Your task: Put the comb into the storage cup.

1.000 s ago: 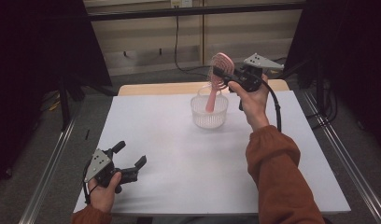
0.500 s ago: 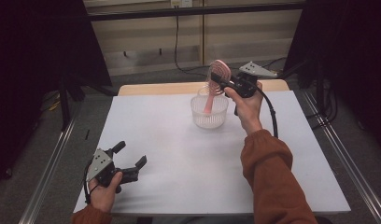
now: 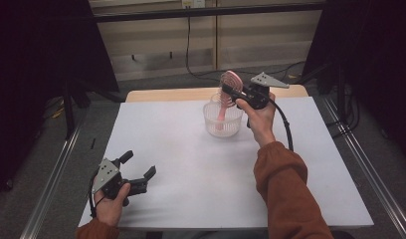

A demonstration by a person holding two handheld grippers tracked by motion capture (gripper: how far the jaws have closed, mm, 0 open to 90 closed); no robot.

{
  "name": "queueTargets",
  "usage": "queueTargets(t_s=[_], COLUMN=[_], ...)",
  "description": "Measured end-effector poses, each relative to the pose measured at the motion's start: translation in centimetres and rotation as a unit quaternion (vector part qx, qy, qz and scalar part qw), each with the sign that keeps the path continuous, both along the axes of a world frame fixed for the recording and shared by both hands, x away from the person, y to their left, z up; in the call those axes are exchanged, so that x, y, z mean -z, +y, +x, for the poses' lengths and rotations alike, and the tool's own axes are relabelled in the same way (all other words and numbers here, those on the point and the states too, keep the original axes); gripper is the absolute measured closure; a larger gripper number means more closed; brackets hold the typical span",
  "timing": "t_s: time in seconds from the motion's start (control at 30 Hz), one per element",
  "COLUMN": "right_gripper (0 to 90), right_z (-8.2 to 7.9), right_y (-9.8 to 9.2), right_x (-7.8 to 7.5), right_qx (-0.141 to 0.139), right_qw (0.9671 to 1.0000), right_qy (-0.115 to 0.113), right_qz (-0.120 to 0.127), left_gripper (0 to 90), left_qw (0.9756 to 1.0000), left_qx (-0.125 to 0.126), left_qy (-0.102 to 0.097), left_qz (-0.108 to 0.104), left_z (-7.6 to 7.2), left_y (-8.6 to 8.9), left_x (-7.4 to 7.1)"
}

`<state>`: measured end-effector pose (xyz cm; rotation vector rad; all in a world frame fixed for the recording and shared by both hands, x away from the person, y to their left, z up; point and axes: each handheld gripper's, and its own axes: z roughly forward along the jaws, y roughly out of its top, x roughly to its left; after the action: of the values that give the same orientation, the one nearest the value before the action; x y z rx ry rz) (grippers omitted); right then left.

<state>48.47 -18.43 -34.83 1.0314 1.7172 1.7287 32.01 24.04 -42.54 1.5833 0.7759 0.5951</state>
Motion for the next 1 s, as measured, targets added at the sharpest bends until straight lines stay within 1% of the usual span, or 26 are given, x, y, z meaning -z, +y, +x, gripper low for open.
queueTargets(t_s=[0.1, 0.17, 0.3, 0.37, 0.47, 0.53, 0.67, 0.7, 0.73, 0.83, 0.93, 1.0], right_gripper=[64.4, 64.4, 64.4, 64.4, 64.4, 64.4, 64.4, 64.3, 64.3, 64.2, 63.8, 63.7], right_z=[0.1, 0.2, 0.2, 0.3, 0.5, 0.5, 0.5, 0.5, 0.5, 0.5, 0.4, 0.4], right_y=[0.0, 0.1, 0.5, 0.8, 1.1, 1.2, 1.3, 1.3, 1.2, 0.9, 0.9, 0.8], right_x=[0.4, 0.6, 1.2, 1.5, 1.8, 2.1, 2.7, 2.9, 3.0, 3.0, 2.9, 2.9], right_qx=[0.0, -0.002, 0.0, 0.003, 0.004, 0.007, 0.016, 0.016, 0.016, 0.016, 0.017, 0.018], right_qw=[1.0, 1.0, 1.0, 1.0, 1.0, 0.9999, 0.9998, 0.9998, 0.9997, 0.9998, 0.9998, 0.9998], right_qy=[0.004, 0.003, 0.005, 0.004, 0.006, 0.006, 0.01, 0.008, 0.01, 0.01, 0.009, 0.011], right_qz=[0.001, -0.002, -0.002, 0.002, 0.001, 0.005, 0.008, 0.01, 0.016, 0.012, -0.002, -0.003], left_gripper=[2.9, 2.9, 2.9, 2.9, 2.9, 2.9, 2.9, 2.9, 2.9, 2.9, 2.9, 2.9], left_qw=[1.0, 1.0, 1.0, 1.0, 1.0, 1.0, 1.0, 1.0, 1.0, 1.0, 1.0, 0.9999], left_qx=[0.0, -0.001, 0.0, 0.001, 0.001, 0.001, 0.001, 0.001, 0.002, 0.002, 0.002, 0.003], left_qy=[-0.002, -0.001, -0.002, -0.002, -0.004, -0.003, -0.005, -0.007, -0.005, -0.004, -0.005, -0.006], left_qz=[0.002, 0.0, 0.004, 0.002, 0.004, 0.002, 0.004, 0.006, 0.007, 0.006, 0.008, 0.009], left_z=[0.0, 0.0, 0.0, 0.0, 0.0, 0.0, -0.1, -0.1, -0.1, 0.0, -0.1, -0.1], left_y=[0.1, 0.0, 0.0, 0.0, 0.0, 0.1, 0.1, 0.1, 0.0, 0.0, 0.0, 0.0], left_x=[0.0, 0.0, 0.0, 0.0, 0.0, 0.0, -0.1, -0.1, 0.0, 0.0, 0.0, -0.1])
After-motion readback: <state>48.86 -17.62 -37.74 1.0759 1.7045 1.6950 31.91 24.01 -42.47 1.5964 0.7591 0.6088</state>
